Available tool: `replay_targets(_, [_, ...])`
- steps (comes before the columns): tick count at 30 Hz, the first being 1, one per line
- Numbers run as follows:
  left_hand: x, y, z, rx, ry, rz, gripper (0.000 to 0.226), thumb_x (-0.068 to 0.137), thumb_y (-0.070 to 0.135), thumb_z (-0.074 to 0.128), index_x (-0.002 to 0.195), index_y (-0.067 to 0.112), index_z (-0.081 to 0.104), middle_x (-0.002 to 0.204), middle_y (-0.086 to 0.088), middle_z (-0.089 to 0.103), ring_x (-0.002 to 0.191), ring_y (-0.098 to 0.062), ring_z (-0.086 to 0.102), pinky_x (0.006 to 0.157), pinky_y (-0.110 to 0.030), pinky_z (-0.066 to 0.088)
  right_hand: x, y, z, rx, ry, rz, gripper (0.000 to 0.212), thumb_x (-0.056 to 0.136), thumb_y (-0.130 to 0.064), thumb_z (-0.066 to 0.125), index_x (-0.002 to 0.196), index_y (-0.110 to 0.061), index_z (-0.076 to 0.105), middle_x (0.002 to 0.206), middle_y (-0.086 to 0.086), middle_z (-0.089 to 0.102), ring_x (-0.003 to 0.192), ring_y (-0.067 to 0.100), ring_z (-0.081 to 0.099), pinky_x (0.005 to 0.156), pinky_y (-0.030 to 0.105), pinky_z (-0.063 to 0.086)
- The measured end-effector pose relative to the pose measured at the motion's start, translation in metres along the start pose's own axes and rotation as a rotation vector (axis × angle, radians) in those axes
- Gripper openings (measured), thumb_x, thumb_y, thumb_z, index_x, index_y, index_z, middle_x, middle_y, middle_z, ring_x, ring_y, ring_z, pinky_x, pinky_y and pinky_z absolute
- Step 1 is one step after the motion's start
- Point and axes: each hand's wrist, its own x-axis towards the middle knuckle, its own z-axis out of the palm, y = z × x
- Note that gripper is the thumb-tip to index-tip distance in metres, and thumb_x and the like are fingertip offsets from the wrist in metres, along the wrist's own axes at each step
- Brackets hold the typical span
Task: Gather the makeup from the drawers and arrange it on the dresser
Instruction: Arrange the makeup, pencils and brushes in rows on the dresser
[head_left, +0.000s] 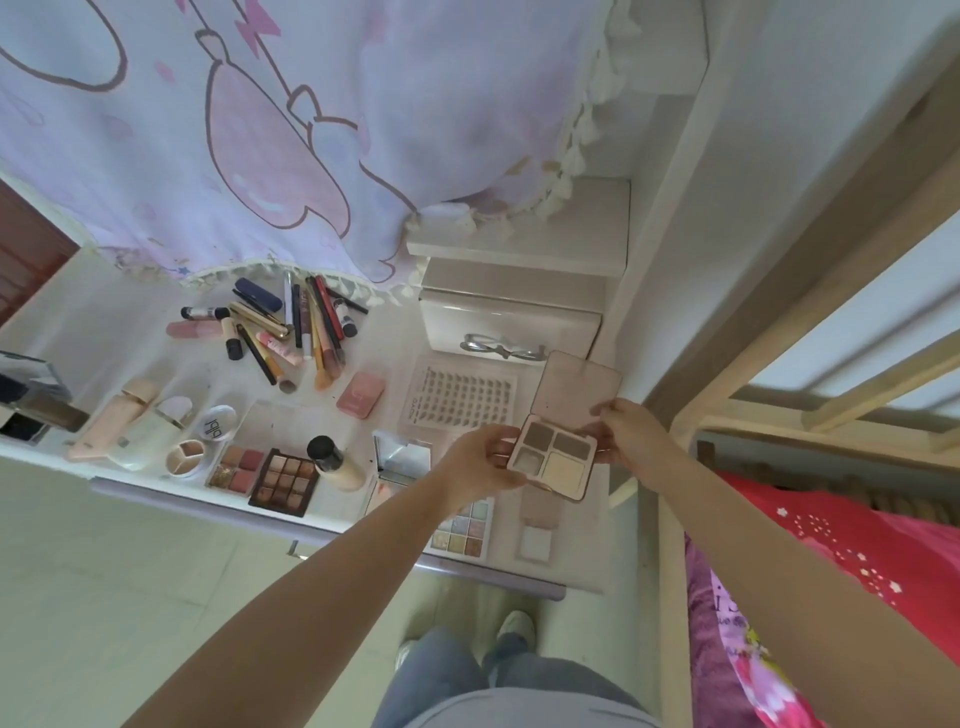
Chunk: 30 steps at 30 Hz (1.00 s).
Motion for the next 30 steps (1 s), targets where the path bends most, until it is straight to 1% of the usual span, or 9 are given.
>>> replay_targets(2, [0.005,0.0,0.005,0.061,0.013,-0.021,0.052,0.078,-0.012,0.061,0.127,0.0,0.047,0.098,-0.006,0.058,0.075,-0.01,0.058,0.063,-0.01,0.05,0.012,0.006,0.001,-0.06,0.061,-0.037,0.02,0.097,-0.004,0.028,0.09,-0.006,0.047,0.074,0.011,0.056,0.066,0.017,0.053,0.059,0.028,0.047])
replay_targets(5, [0.012,0.001,0.008,0.212,0.05,-0.035,0.053,0.081,-0.001,0.063,0.13,0.002,0.045,0.115,-0.01,0.056,0.094,-0.017,0.055,0.087,-0.021,0.045,0.027,0.013,0.0,-0.224,0.129,-0.109,0.02,0.098,-0.006,0.027,0.099,-0.007,0.047,0.09,0.01,0.06,0.074,0.016,0.053,0.062,0.023,0.041])
replay_targets(9, [0.011,0.002,0.003,0.438,0.095,-0.005,0.045,0.089,0.018,0.057,0.132,0.012,0.045,0.132,-0.002,0.051,0.117,-0.014,0.051,0.084,-0.009,0.031,0.044,0.019,0.0,-0.324,0.172,-0.165,0.019,0.097,-0.008,0.027,0.094,-0.01,0.045,0.103,0.016,0.064,0.101,0.027,0.057,0.082,0.032,0.044])
replay_targets(12, [0.009,0.004,-0.005,0.566,0.117,0.02,0.04,0.091,0.021,0.053,0.13,0.013,0.048,0.134,0.0,0.05,0.12,-0.013,0.049,0.096,-0.015,0.033,0.052,0.021,0.001,-0.323,0.153,-0.153,0.02,0.097,-0.007,0.027,0.093,-0.009,0.046,0.101,0.016,0.062,0.097,0.026,0.057,0.069,0.024,0.041])
replay_targets(14, [0.01,0.007,-0.011,0.594,0.139,0.045,0.038,0.091,0.018,0.053,0.129,0.011,0.049,0.133,-0.003,0.05,0.12,-0.015,0.049,0.103,-0.025,0.038,0.057,0.02,0.001,-0.34,0.168,-0.168,0.021,0.097,-0.009,0.029,0.095,-0.009,0.05,0.101,0.014,0.061,0.099,0.027,0.058,0.073,0.03,0.042])
replay_targets(18, [0.012,0.009,-0.02,0.599,0.185,0.063,0.035,0.091,0.013,0.052,0.126,0.009,0.052,0.13,-0.005,0.052,0.118,-0.016,0.05,0.103,-0.027,0.039,0.063,0.018,0.005,-0.435,0.259,-0.191,0.029,0.097,-0.011,0.033,0.112,-0.001,0.056,0.112,0.016,0.059,0.099,0.028,0.054,0.074,0.025,0.035])
replay_targets(22, [0.013,0.01,-0.026,0.577,0.22,0.077,0.032,0.091,0.012,0.052,0.122,0.009,0.055,0.126,-0.005,0.055,0.115,-0.016,0.051,0.101,-0.028,0.041,0.067,0.018,0.005,-0.472,0.297,-0.219,0.029,0.096,-0.01,0.035,0.112,0.002,0.057,0.114,0.019,0.059,0.105,0.031,0.053,0.083,0.03,0.038])
replay_targets(27, [0.015,0.012,-0.035,0.623,0.245,0.108,0.031,0.091,0.012,0.052,0.121,0.008,0.056,0.125,-0.006,0.056,0.115,-0.017,0.052,0.1,-0.028,0.041,0.064,0.021,0.002,-0.443,0.326,-0.222,0.028,0.096,-0.009,0.036,0.106,0.006,0.057,0.107,0.023,0.06,0.086,0.024,0.048,0.082,0.034,0.04])
replay_targets(30, [0.014,0.015,-0.044,0.671,0.278,0.129,0.032,0.092,0.013,0.05,0.123,0.008,0.055,0.126,-0.007,0.055,0.115,-0.019,0.052,0.099,-0.027,0.041,0.059,0.021,0.001,-0.441,0.335,-0.196,0.031,0.096,-0.014,0.037,0.117,0.003,0.052,0.113,0.019,0.059,0.096,0.029,0.053,0.078,0.033,0.04])
